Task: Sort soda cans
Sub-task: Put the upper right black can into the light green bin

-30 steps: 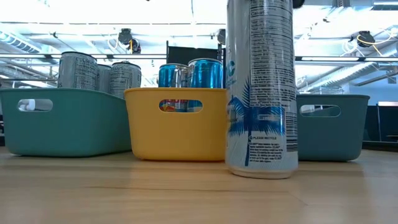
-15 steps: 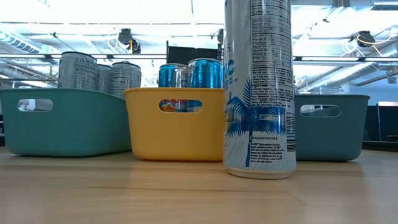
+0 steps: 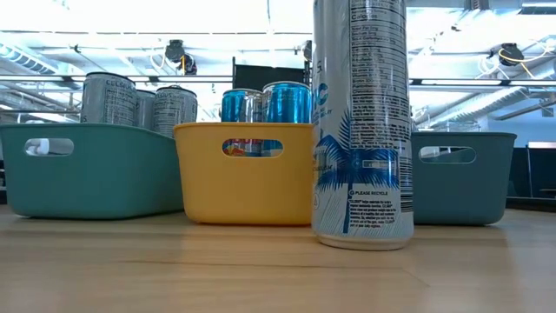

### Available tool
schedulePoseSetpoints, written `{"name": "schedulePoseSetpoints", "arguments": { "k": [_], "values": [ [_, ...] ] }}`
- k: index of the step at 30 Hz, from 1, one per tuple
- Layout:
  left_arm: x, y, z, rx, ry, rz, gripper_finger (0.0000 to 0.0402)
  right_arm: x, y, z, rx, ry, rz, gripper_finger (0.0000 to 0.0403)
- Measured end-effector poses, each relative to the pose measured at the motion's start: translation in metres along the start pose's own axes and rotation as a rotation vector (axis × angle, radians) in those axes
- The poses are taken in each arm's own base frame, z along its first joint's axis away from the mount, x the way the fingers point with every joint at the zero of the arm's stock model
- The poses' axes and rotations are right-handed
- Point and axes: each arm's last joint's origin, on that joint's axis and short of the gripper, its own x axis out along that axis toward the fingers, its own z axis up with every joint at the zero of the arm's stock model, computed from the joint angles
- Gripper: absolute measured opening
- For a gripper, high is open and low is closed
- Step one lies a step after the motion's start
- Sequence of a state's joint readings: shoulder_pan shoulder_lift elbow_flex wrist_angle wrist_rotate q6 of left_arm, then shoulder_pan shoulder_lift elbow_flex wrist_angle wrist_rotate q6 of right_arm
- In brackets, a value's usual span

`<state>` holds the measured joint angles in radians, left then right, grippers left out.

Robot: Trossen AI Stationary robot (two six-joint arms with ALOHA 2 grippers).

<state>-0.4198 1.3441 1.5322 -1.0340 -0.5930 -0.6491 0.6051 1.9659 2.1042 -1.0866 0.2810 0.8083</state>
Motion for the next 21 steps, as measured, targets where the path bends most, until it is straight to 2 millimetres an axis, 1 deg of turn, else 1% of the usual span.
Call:
{"name": "schedulePoseSetpoints", "arguments": {
  "k": [6, 14, 21],
  "values": [
    [0.000, 0.000, 0.000, 0.000, 0.000, 0.001, 0.0369, -0.001, 0.005, -0.001, -0.005, -0.020, 0.030, 0.0318],
    [0.000, 0.000, 0.000, 0.009, 0.000, 0.001, 0.0369, -0.002, 0.012, 0.005, 0.018, -0.081, 0.091, 0.0318],
    [0.000, 0.000, 0.000, 0.009, -0.001, 0.001, 0.0369, -0.001, 0.011, 0.007, 0.023, -0.089, 0.091, 0.0318]
  ]
}}
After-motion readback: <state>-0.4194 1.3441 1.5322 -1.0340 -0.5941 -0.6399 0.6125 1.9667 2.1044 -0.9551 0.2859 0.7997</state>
